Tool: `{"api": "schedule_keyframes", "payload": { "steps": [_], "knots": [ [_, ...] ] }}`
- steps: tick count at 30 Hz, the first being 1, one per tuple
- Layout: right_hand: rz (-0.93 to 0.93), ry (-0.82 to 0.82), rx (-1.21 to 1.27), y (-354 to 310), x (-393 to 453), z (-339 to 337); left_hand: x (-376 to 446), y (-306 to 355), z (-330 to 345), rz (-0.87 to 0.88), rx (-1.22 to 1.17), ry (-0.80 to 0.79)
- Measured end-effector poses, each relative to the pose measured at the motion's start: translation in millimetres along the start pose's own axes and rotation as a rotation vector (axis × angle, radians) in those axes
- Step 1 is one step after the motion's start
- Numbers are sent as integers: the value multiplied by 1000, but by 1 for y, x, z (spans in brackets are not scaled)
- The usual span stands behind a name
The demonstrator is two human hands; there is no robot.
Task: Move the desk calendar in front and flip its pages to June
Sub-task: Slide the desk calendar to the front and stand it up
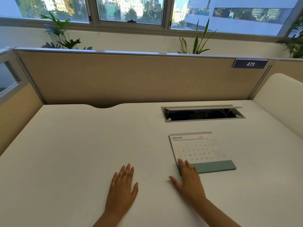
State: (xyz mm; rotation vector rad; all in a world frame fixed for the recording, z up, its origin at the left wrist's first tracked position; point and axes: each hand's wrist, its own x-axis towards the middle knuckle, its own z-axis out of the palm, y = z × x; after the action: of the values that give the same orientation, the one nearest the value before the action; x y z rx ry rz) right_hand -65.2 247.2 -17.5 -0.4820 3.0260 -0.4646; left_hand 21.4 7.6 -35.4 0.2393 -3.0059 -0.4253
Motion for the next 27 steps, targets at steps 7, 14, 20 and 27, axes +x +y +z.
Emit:
{"api": "schedule_keyframes", "payload": {
  "steps": [7, 14, 20, 27],
  "knots": [
    [-203, -71, 12, -69, -57, 32, 3, -1, 1, -17, 18, -15],
    [249, 239, 363, -45, -40, -6, 1, -4, 0, 0, -34, -28],
    [606, 145, 285, 4, -13, -16, 7, 8, 0, -37, -188, 75],
    [714, 207, 465, -10, -2, -19, 23, 51, -7, -348, -382, -127]
  ]
}}
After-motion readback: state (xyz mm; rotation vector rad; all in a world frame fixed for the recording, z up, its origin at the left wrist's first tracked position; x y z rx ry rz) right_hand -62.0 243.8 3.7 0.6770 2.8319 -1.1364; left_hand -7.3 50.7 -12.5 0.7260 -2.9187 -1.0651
